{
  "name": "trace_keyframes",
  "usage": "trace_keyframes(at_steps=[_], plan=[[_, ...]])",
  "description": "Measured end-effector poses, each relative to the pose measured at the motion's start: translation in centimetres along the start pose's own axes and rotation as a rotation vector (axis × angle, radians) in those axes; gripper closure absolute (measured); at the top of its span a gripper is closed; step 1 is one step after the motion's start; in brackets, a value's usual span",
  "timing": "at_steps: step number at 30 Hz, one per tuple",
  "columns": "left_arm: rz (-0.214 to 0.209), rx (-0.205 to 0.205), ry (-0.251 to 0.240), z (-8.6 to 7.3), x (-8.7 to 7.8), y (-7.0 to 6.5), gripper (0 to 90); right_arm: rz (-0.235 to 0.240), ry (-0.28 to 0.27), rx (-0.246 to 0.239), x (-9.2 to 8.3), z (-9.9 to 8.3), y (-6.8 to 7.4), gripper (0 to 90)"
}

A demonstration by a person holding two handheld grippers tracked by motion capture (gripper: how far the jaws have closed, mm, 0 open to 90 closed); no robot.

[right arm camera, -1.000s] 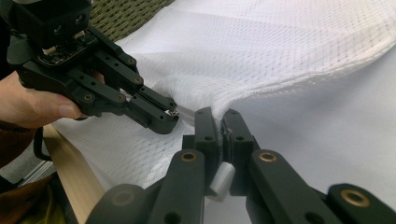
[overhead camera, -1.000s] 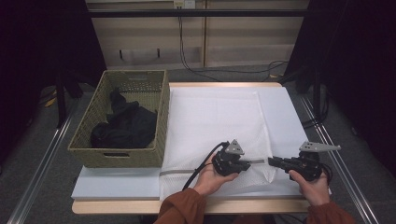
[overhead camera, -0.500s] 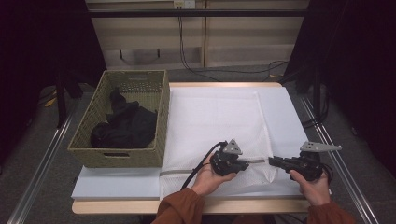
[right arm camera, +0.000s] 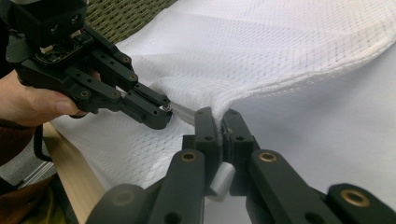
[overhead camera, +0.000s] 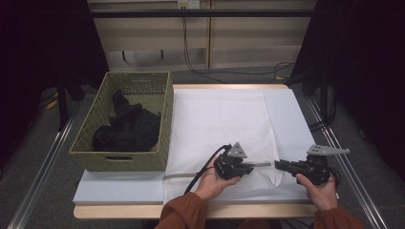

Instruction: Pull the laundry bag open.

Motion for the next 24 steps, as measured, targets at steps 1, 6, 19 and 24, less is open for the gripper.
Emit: trace_keyframes(at_steps=[1,6,19,24], plan=[[0.003,-0.001,0.007,0.0,-0.1,0.0,86.5,-0.001,0.001,-0.001,0.0,0.0,0.0,86.8],[0.004,0.004,0.001,-0.1,-0.2,0.1,86.5,0.002,-0.003,-0.005,0.0,0.0,-0.1,86.8],[0.01,-0.002,0.0,-0.4,-0.8,0.4,86.5,-0.001,-0.003,-0.005,-0.1,0.0,0.0,86.9],[0.015,0.001,0.007,-0.5,-1.1,0.5,86.5,-0.004,-0.006,-0.001,-0.4,0.1,-0.1,86.9]])
Point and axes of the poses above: each handheld gripper's, and its own axes: x roughly forward along the jaws, z roughly out of its top, y roughly to its left, the point moved 7 cm from there along x, roughly forward along the jaws, and after that the axes turned 5 degrees about -y, right-handed, at the moved point
